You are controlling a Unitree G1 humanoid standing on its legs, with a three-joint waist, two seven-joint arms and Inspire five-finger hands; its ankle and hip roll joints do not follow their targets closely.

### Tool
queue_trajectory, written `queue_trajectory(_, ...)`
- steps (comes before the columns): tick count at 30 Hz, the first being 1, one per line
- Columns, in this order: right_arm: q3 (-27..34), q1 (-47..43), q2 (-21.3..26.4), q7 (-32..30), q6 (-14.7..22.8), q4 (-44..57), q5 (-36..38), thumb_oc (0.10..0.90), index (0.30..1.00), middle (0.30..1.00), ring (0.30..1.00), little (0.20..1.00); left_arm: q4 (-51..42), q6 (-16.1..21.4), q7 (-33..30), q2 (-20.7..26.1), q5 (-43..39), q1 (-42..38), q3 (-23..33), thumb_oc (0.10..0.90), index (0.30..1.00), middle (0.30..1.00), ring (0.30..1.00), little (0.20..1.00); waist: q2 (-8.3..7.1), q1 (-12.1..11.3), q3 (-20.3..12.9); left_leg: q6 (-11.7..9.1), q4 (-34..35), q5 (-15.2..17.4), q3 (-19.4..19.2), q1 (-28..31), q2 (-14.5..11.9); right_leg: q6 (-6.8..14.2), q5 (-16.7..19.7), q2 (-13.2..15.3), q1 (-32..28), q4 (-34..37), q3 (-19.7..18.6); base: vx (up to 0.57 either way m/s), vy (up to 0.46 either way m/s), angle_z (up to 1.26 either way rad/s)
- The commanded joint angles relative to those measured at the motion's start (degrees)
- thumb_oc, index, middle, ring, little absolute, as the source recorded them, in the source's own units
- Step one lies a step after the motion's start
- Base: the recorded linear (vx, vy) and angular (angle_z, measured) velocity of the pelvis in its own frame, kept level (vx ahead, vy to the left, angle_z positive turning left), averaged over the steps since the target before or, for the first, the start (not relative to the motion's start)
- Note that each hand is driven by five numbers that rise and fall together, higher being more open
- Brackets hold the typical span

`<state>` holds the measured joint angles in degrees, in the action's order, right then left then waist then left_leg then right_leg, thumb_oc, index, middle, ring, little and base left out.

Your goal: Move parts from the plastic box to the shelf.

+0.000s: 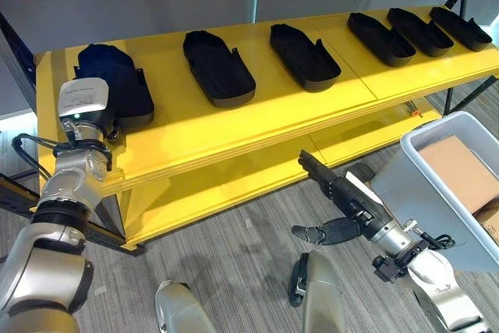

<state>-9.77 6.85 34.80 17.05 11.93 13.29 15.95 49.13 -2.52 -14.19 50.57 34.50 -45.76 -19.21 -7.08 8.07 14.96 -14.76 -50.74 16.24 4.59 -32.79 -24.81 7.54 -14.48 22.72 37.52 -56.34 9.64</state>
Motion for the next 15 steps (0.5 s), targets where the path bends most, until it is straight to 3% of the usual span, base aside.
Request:
queue_trajectory(1,5.9,-0.5,2.3,-0.6,5.1,7.0,3.1,0.900,1.000,1.000,1.000,1.000,1.2,-0.3,-1.7,3.5,-0.6,-7.0,-2.5,0.900,1.000,1.000,1.000,1.000,0.06,1.2,-3.7,3.2,4.3,-4.4,-0.8,0.9,0.6,2.3,-1.8,1.2,-3.3,3.1,-3.9,0.00,0.000,0.00)
queue_trajectory(11,6.0,0.2,2.4,-0.7,5.3,7.1,3.4,0.900,1.000,1.000,1.000,1.000,1.7,0.0,-1.8,3.3,-0.9,-8.5,-3.6,0.900,1.000,1.000,1.000,1.000,0.02,1.2,-3.9,3.2,4.3,-4.5,-0.6,0.7,0.4,2.4,-1.9,1.1,-3.1,2.9,-3.8,0.00,0.000,0.00)
queue_trajectory(15,6.6,0.6,2.2,-0.9,5.3,7.0,2.8,0.900,1.000,1.000,1.000,1.000,-2.9,-0.1,-1.7,3.4,0.1,-7.1,-2.5,0.900,1.000,1.000,1.000,1.000,-0.09,0.8,-3.7,3.3,4.0,-4.4,-0.3,0.3,0.7,2.3,-2.1,1.0,-3.1,2.6,-3.8,0.00,0.000,0.00)
